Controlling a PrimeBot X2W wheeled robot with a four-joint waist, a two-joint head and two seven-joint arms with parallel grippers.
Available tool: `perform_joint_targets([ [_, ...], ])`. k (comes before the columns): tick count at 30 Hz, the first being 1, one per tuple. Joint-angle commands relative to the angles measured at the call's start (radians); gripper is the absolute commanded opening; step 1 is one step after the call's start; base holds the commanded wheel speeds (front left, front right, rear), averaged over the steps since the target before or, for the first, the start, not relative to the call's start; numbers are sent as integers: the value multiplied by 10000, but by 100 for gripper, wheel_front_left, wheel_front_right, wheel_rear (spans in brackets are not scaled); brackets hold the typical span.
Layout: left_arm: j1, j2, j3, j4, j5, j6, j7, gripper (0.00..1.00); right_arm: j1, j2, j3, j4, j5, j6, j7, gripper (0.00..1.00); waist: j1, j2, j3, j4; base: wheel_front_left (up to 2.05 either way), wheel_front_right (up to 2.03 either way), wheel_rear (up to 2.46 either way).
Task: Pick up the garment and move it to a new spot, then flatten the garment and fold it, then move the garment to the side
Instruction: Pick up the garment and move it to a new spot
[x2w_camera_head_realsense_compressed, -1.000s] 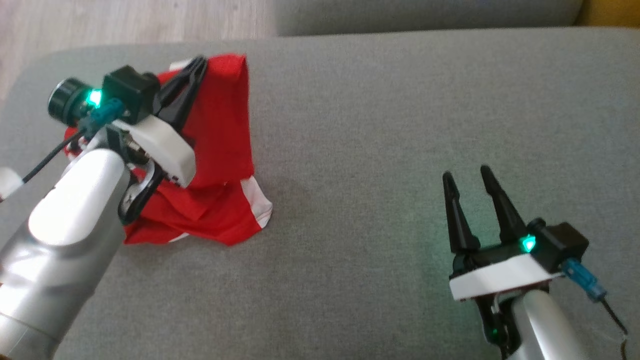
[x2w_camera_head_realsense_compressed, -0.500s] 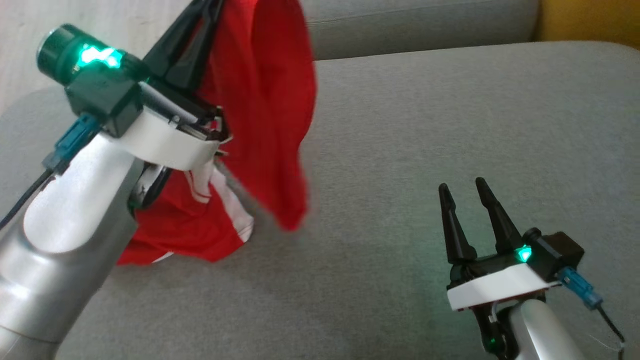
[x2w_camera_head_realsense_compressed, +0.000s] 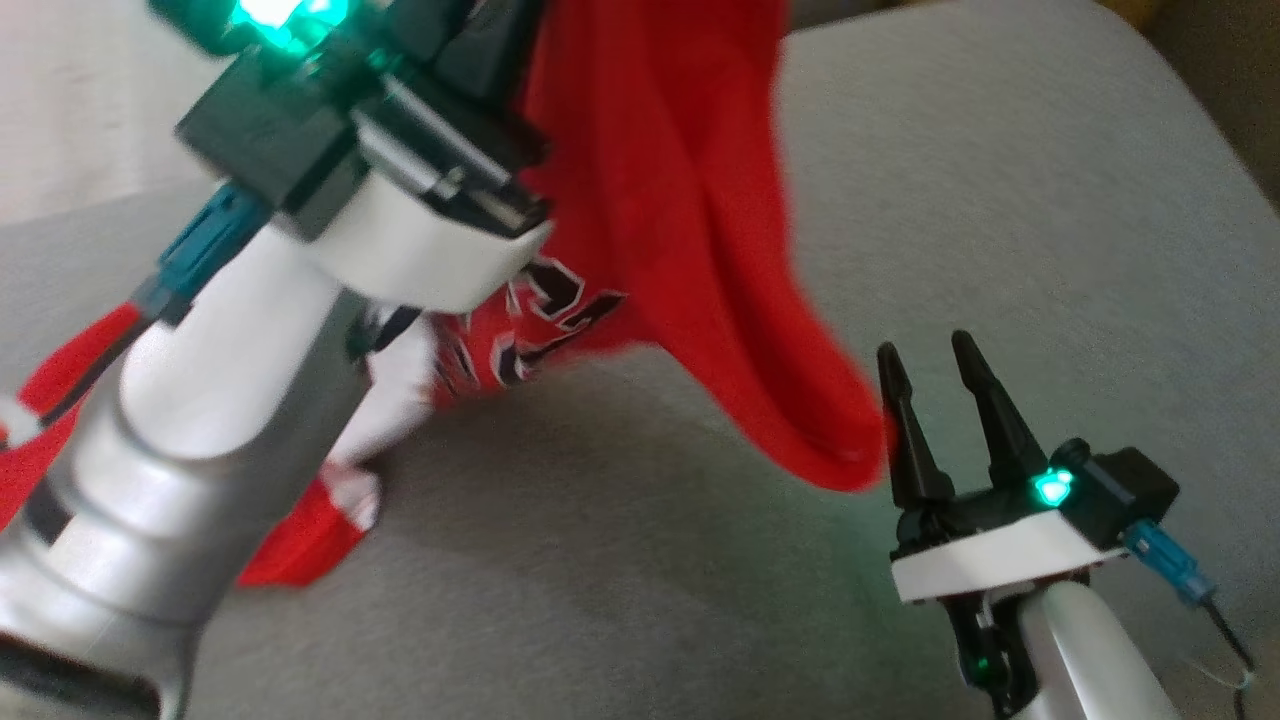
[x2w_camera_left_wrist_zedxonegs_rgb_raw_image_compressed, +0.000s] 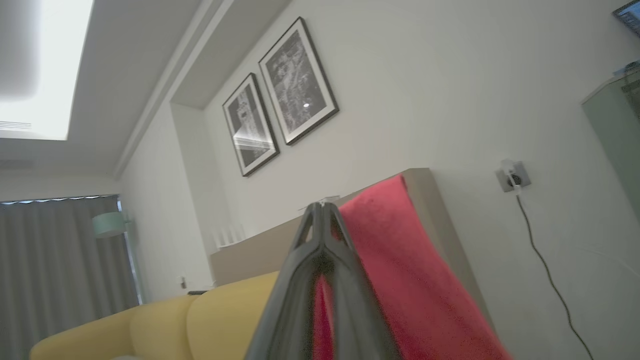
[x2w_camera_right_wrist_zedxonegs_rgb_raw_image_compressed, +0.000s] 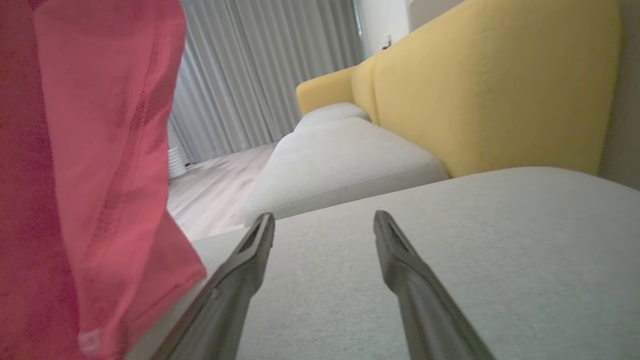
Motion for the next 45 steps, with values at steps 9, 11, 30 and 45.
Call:
perform_joint_targets([
  [9,-1829,-460,-386,2284,63,-545,320,0,-646,-41,918,-978,624,-7,-105,100,-1,0,1157,-2209,0,0,0],
  [11,-2008,-458,-445,2743,78,-583,330,0,-662,-41,1079,-1071,702,-7,-105,100,-1,0,1263,-2384,0,0,0],
  [30,-3860,-791,-925,6744,364,-771,-32,100,-729,-41,1664,-1559,910,-7,-105,100,-1,0,1828,-2278,0,0,0],
  [45,760,295,1078,2870,162,-60,-36,100,-447,-41,65,-973,-95,-7,-105,100,-1,0,509,878,0,0,0],
])
